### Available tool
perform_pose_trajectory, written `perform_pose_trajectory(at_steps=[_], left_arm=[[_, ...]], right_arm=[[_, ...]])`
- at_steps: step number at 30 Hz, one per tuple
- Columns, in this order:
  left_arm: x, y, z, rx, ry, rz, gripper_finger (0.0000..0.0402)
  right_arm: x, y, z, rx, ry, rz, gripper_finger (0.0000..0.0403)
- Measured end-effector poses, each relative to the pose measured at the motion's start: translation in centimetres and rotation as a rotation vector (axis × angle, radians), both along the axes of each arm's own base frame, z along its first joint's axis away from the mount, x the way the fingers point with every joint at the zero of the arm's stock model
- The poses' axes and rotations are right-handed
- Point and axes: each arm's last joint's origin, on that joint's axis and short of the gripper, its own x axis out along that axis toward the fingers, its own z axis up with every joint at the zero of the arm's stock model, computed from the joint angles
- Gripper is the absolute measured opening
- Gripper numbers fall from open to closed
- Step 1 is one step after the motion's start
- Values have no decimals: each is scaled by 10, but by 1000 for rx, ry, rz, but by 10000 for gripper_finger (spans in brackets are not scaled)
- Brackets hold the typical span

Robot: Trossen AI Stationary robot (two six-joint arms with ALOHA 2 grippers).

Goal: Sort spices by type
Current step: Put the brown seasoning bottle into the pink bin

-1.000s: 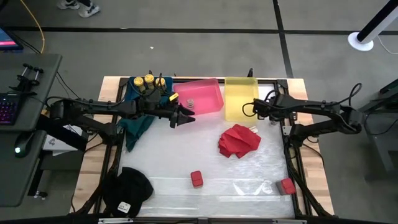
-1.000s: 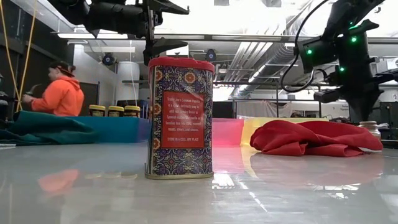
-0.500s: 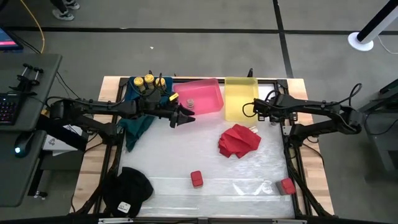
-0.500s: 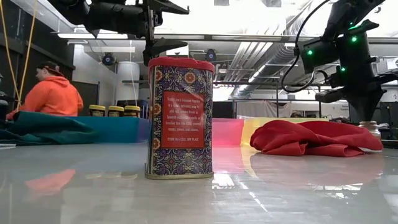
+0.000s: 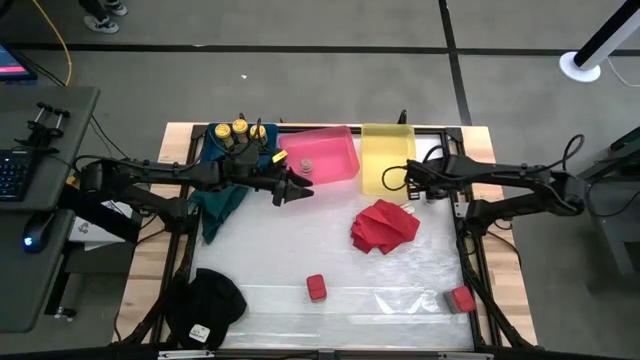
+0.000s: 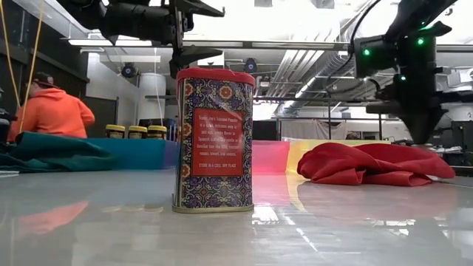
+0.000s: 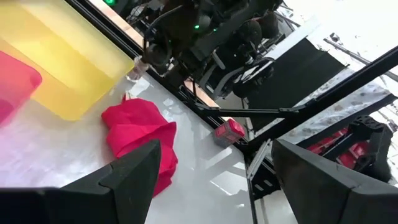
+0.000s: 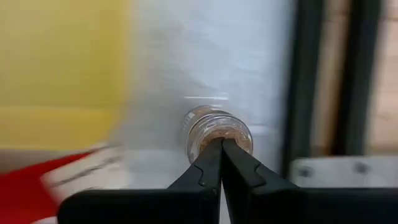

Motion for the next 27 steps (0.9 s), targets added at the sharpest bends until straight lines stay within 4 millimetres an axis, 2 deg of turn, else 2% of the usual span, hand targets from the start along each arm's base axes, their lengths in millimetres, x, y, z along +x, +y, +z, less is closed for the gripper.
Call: perform_pose_trajectory(at_steps=[5, 12, 19, 27], left_arm=[[0, 0, 0, 2, 0, 0, 294], [0, 0, 0, 2, 1, 1, 294], [0, 0, 0, 45, -4, -6, 294], [0, 0, 0, 47, -4, -6, 294]], right_arm=[[9, 3, 0, 27, -89, 24, 0], [12, 15, 0, 113, -118, 4, 0], [16, 31, 0, 165, -132, 34, 0], [16, 56, 0, 316, -108, 79, 0]])
